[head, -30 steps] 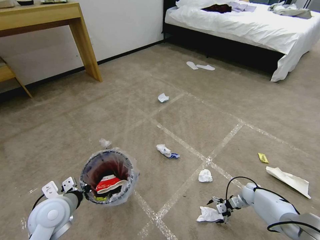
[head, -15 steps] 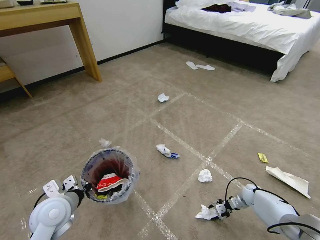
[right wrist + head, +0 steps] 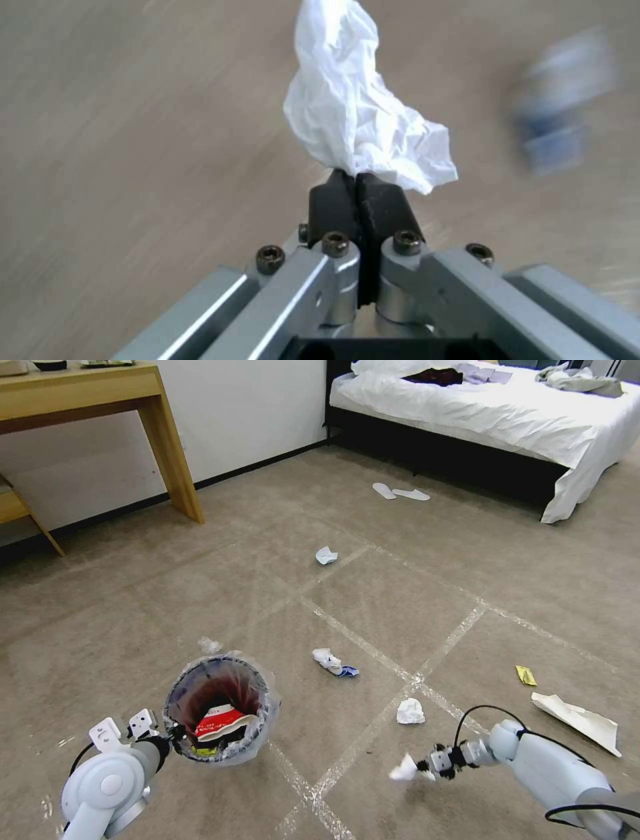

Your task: Pick up the trash bin and place the garbage on the floor into it.

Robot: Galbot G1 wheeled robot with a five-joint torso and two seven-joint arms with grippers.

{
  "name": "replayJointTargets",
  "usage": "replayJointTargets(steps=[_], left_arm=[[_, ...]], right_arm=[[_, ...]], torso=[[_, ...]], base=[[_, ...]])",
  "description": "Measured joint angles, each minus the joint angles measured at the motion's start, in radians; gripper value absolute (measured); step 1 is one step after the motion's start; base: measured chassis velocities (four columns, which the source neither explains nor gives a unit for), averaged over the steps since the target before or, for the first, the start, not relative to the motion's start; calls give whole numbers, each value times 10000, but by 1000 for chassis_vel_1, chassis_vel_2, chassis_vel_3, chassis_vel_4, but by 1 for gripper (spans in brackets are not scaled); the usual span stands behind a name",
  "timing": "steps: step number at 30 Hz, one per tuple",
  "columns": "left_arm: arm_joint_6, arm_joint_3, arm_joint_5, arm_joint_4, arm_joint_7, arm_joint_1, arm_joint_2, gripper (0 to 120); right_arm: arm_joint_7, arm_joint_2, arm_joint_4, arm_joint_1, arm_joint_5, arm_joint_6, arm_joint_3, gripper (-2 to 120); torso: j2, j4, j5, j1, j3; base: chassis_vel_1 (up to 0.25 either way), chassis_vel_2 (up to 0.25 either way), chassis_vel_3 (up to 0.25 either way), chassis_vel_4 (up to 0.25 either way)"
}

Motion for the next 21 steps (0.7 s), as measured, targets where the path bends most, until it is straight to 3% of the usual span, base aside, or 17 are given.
replayJointTargets(steps=[1, 3, 4, 8, 11, 21], left_arm=[[1, 40, 0, 21, -1, -8, 1, 0], [1, 47, 0, 26, -1, -11, 1, 0], [1, 73, -7, 50, 3, -30, 10, 0], [1, 105, -24, 116, 9, -88, 46, 0], [-10, 182, -75, 309, 15, -193, 157, 0], [-13, 352, -276, 381, -48, -321, 219, 0]], right_arm=[[55, -260, 784, -125, 1064, -252, 459, 0], [72, -296, 902, -144, 1214, -281, 530, 0], [197, -511, 1653, -271, 2152, -434, 991, 0], [395, -787, 2541, -406, 3247, -518, 1573, 0], [722, -1207, 4066, -591, 4529, -618, 2990, 0], [880, -1461, 6044, -715, 5881, -1039, 4290, 0]], torso=[[0, -1, 0, 0, 0], [0, -1, 0, 1, 0], [0, 1, -4, 0, -1], [-1, -1, 1, 0, 0], [0, -2, -1, 0, -1], [-1, -1, 0, 1, 0]], base=[[0, 0, 0, 0], [0, 0, 0, 0], [0, 0, 0, 0], [0, 0, 0, 0], [0, 0, 0, 0], [0, 0, 0, 0]])
